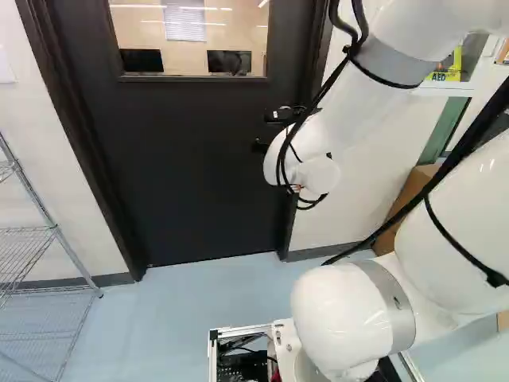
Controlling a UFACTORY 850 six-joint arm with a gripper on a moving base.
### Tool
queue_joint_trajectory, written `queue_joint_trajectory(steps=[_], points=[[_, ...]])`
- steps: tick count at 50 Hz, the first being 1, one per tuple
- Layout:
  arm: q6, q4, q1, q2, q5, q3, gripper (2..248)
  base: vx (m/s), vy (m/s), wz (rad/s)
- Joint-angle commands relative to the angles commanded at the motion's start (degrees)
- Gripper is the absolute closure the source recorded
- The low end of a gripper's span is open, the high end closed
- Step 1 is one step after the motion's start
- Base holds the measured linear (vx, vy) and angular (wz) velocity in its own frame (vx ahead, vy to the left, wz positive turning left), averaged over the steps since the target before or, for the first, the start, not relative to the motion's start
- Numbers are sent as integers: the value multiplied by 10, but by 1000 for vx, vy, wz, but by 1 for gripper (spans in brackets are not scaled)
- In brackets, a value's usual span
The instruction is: Open the door and move inside
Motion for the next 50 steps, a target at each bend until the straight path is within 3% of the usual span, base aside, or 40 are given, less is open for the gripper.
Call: queue_joint_trajectory(steps=[50], points=[[0, 0, 20, -37, -7, -100, 3, 0, 0, 0]])
